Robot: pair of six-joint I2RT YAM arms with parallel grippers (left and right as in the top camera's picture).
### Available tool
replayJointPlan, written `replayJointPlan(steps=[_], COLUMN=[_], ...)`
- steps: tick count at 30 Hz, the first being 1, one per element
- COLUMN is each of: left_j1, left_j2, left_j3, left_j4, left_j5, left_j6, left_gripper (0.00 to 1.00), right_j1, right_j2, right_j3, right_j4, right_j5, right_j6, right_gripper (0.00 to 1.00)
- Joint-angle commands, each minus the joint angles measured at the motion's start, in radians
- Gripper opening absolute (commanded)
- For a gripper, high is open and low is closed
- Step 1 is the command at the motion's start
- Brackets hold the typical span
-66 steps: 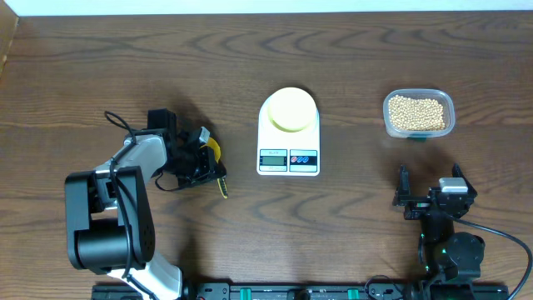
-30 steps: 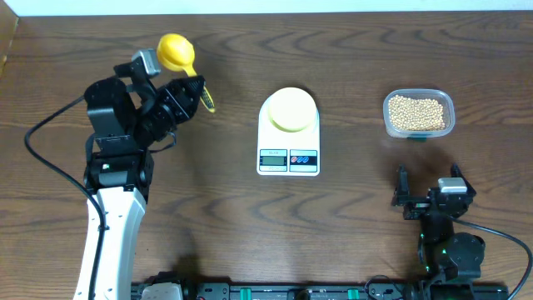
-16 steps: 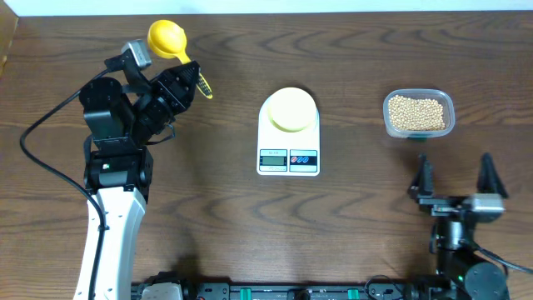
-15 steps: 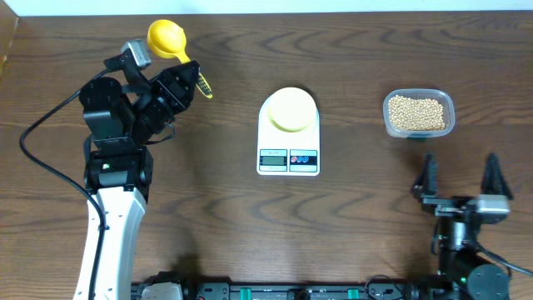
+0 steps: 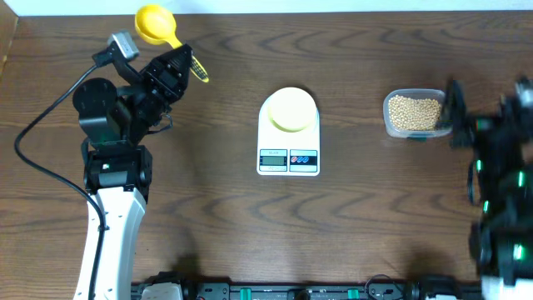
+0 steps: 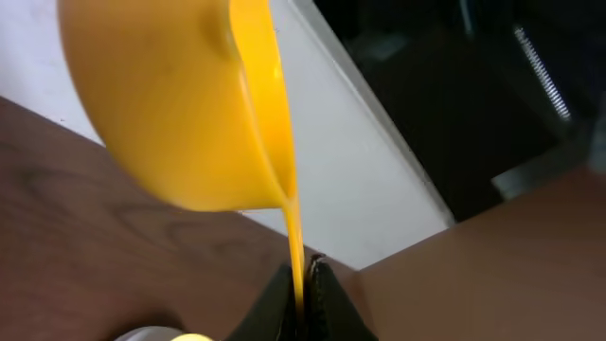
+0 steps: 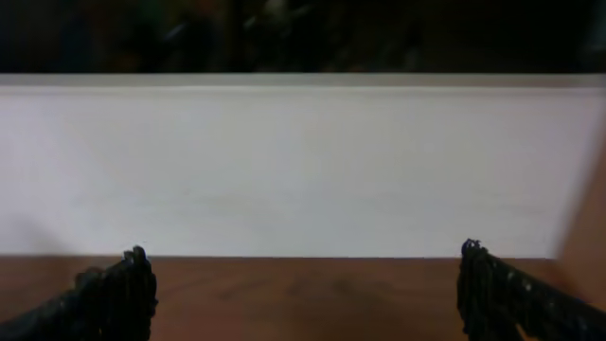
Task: Scoop item into bowl and weigh 50g on scale
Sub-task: 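Move the right gripper toward the scoop held up by the left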
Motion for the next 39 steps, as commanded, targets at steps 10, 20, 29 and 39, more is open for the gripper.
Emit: replayJointPlan(steps=[10,20,29,39], left_j1=[-0.129,-0.238,-0.282,-0.316], left_j2=[0.000,0.043,0.070,0.088], left_j3=[0.022,0.022,0.022,0.022], left_j4=[0.154,0.255,0.254,0.254], left_j5=[-0.222,-0.328,-0.315,-0.220], left_j6=[-0.100,-0.209,-0.225,-0.217], left_gripper=[0.07,0.07,0.07,0.07], right_j1=[0.025,0.204,0.384,0.488], right_j2=[0.491,0.629,0.689,0.826], right_j3=[0.185,0.185,0.185,0.185], right_j4=[0.480,0.537,0.598,0.851], right_j5=[-0.869,-0.569,-0.452,-0.618], right_j6=[0.453,0.872,0.891,1.209], right_gripper=[0.99,0.99,0.99,0.73])
